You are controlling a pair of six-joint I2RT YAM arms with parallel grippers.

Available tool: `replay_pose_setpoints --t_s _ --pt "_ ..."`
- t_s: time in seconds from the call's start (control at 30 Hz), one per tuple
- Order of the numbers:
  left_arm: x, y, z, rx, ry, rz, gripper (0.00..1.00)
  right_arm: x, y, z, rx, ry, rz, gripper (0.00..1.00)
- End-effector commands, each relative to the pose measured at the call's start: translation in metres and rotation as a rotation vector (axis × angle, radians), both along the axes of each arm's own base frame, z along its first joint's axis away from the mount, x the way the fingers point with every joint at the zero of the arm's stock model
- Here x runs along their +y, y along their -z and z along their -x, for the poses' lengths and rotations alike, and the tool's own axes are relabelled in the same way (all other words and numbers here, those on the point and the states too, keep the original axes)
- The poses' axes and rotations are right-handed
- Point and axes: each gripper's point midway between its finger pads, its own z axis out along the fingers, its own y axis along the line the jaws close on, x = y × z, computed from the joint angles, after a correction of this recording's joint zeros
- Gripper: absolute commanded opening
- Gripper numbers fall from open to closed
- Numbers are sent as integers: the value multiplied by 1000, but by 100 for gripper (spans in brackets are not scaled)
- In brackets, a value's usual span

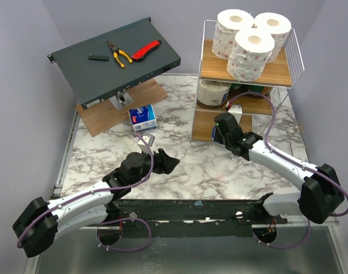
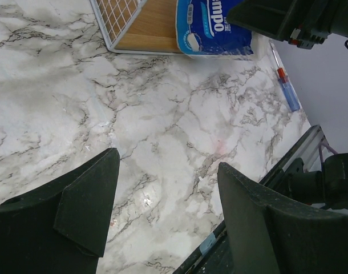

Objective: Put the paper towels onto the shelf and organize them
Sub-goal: Place the paper towel on the shelf.

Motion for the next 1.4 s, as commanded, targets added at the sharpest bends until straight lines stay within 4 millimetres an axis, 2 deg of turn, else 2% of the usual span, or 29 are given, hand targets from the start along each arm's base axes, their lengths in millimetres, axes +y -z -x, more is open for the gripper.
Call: replay_pose_setpoints --t_s 0.0,0.3,0.77,0.93,1.1,1.17,1.27,1.37 --pt "-8 -16 0 -21 23 43 72 -4 -5 -9 -48 53 -5 49" --pt "-9 -17 0 -19 27 45 72 -9 -10 -5 -59 67 -11 63" --pt "-12 -16 0 -8 33 48 72 -10 -39 2 -102 57 -66 69" --pt "-12 -17 0 -9 32 51 72 -12 -54 17 -125 27 -127 71" --pt "-12 -18 -1 -10 31 51 72 -11 -70 43 -181 -73 -221 73" --pt "-12 -18 -1 -9 29 50 72 -11 -70 56 -187 -115 -246 79" --pt "-13 -18 -1 -8 33 53 72 -15 -52 73 -132 -123 -265 87" --pt "-17 -19 -2 1 36 64 72 -14 -47 81 -118 -101 -314 92"
